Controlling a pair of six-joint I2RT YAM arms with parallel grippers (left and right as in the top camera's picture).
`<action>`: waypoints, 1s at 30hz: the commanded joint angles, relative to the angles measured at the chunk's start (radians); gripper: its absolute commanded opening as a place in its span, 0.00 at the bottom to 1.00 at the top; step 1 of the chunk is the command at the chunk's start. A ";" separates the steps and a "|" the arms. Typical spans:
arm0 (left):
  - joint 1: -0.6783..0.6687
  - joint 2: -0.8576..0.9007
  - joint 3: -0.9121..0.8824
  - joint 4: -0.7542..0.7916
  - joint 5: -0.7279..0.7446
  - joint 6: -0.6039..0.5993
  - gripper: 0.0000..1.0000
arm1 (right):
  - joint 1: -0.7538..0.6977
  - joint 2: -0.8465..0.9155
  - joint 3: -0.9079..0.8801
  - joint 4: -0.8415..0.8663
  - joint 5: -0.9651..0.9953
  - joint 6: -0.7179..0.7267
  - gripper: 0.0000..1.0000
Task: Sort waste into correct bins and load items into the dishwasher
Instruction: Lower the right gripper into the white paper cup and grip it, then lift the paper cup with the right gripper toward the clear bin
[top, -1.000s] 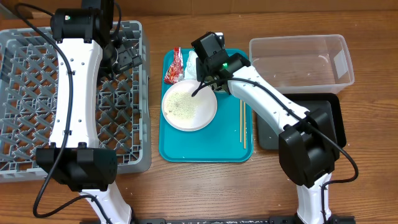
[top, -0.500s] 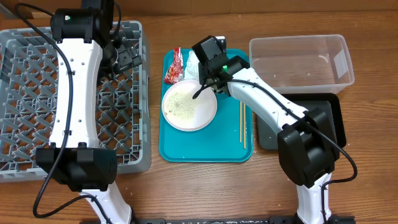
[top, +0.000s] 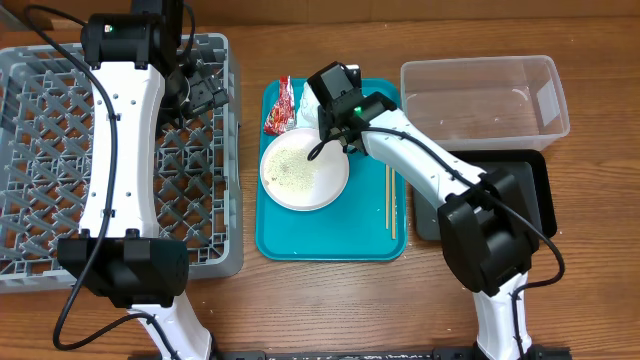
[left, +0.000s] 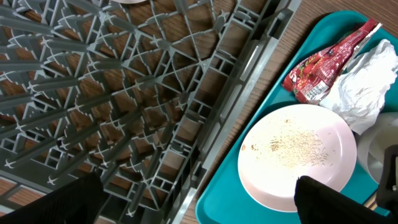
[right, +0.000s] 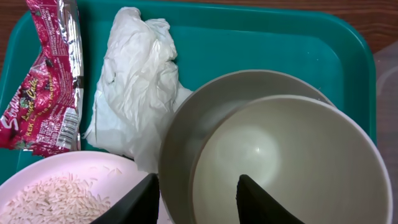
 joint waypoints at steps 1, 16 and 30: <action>0.012 0.005 0.000 0.002 -0.016 -0.013 1.00 | 0.006 0.005 -0.004 0.009 0.007 0.002 0.39; 0.012 0.005 0.000 0.002 -0.016 -0.013 1.00 | 0.005 -0.010 0.101 -0.080 0.030 0.002 0.04; 0.013 0.005 0.000 0.002 -0.016 -0.013 1.00 | -0.045 -0.109 0.504 -0.441 0.019 0.065 0.04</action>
